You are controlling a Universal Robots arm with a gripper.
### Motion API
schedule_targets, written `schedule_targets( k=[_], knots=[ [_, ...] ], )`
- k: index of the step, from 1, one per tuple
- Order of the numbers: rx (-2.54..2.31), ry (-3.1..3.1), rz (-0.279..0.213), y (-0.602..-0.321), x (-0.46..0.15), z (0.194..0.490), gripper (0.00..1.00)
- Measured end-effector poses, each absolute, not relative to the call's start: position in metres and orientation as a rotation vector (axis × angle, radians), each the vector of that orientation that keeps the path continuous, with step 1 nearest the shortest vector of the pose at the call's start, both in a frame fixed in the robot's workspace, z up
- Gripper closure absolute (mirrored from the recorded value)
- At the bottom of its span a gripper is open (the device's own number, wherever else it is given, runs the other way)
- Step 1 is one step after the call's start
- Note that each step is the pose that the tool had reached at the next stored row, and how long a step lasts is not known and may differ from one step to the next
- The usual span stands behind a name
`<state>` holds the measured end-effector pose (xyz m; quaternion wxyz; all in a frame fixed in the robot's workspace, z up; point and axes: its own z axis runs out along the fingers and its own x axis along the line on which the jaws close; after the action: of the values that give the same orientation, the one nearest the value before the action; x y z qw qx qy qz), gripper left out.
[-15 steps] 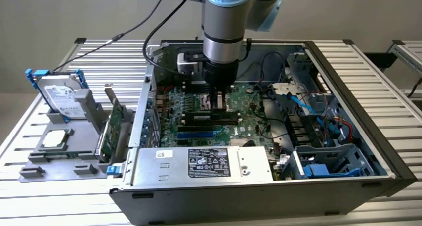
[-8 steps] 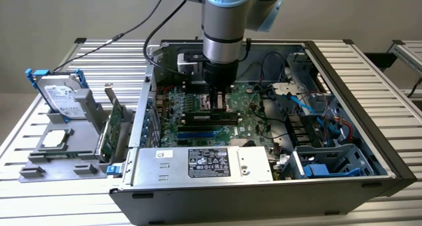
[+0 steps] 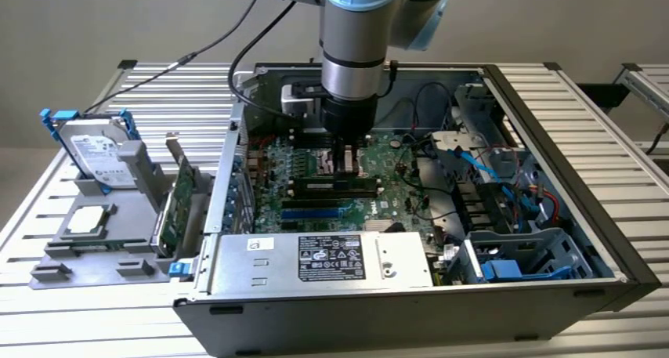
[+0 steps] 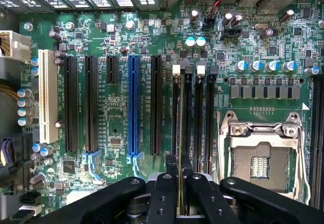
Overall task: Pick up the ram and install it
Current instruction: 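Insert the ram into the slot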
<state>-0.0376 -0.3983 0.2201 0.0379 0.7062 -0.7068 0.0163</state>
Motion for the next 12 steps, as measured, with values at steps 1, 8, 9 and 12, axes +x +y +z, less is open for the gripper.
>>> schedule_targets(
  k=[1, 8, 9, 12],
  knots=[
    [2.166, -2.167, 0.052, -0.3983, -0.0376, 0.2201, 0.86],
    [2.166, -2.161, 0.06, -0.3979, -0.0376, 0.2203, 0.86],
    [2.166, -2.16, 0.061, -0.3978, -0.0376, 0.2203, 0.86],
    [2.168, -2.158, 0.065, -0.3977, -0.0376, 0.2203, 0.86]
  ],
)
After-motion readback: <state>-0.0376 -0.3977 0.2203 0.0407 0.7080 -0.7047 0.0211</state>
